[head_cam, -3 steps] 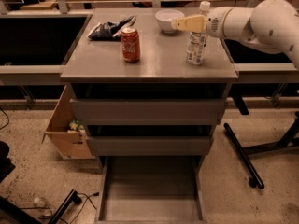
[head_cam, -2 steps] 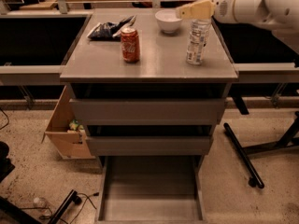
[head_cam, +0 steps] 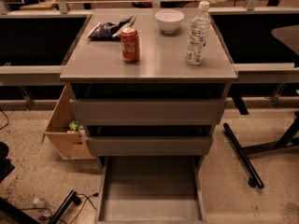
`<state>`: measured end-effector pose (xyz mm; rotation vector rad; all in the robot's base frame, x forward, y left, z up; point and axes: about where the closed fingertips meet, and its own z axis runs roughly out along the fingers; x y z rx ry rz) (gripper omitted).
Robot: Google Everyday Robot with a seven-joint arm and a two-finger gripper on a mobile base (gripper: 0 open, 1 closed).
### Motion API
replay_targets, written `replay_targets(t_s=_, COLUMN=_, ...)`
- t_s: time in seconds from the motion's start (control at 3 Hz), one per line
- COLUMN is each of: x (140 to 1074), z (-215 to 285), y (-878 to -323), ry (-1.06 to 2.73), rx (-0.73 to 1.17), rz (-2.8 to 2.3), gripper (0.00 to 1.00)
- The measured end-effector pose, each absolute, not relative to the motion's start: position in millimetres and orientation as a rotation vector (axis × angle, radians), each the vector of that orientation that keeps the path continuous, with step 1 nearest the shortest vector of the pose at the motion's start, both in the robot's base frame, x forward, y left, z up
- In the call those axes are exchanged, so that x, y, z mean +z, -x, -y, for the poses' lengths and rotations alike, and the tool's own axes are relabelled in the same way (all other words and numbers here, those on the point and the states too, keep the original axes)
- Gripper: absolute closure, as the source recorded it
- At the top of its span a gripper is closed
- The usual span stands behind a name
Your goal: Pick blue plastic bottle from bottom drawer and place on counter
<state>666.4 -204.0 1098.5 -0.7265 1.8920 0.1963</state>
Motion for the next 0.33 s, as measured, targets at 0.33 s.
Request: replay_targets(t_s=0.33, x=1124.2, z=213.3, y=-608.8, ry=0.763, rx=0.023, rz=-1.929, gripper=0.00)
